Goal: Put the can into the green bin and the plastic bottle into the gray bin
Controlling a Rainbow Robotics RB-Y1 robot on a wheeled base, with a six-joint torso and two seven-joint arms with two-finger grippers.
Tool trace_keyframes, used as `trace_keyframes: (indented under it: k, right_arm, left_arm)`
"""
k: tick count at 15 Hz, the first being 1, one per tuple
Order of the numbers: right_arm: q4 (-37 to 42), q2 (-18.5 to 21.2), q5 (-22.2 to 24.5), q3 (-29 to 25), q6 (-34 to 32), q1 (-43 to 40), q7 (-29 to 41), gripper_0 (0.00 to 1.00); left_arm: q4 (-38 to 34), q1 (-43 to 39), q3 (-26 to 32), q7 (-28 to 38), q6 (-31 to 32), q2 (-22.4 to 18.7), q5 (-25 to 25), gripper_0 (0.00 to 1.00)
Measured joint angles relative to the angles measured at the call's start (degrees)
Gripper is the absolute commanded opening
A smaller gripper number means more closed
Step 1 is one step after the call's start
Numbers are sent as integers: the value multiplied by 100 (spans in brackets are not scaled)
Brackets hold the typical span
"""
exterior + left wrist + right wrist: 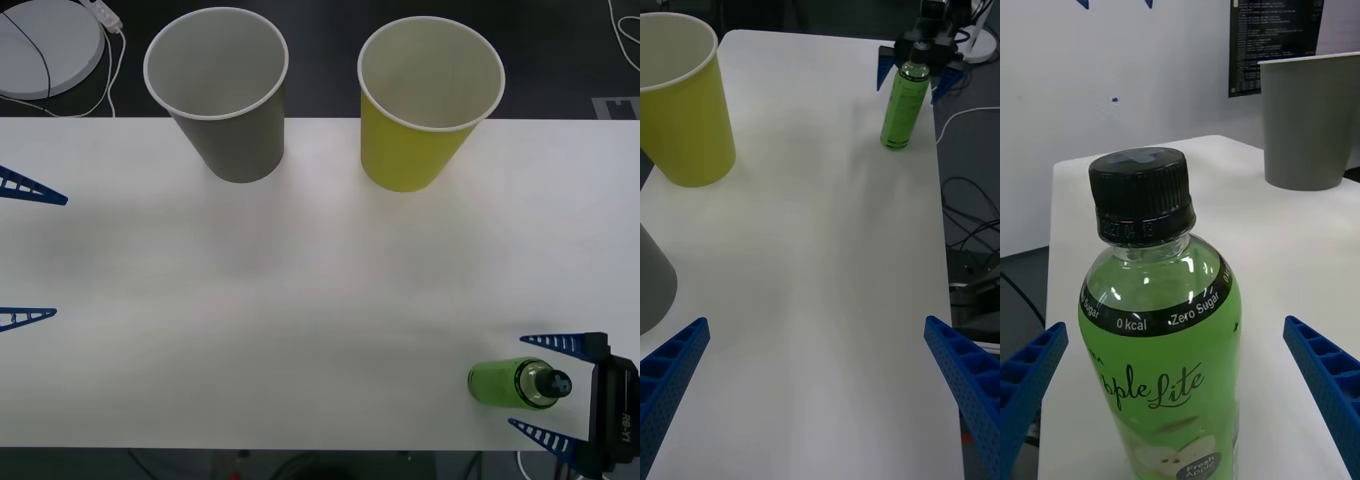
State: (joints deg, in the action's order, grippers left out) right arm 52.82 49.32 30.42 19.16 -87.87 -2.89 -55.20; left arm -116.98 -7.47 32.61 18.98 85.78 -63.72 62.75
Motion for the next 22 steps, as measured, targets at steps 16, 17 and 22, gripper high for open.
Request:
trace_keyframes:
  k: [16, 17, 22]
  right_arm:
    - [125, -64, 15, 81, -6, -1, 36, 100]
    - [136, -74, 15, 87, -7, -1, 27, 100]
    - [200, -122, 15, 97, -4, -1, 3, 100]
  left_arm:
    - [0, 0, 0, 0, 0, 0, 0, 100]
    - [0, 0, 0, 0, 0, 0, 0, 100]
    - [0, 0, 0, 0, 0, 0, 0, 100]
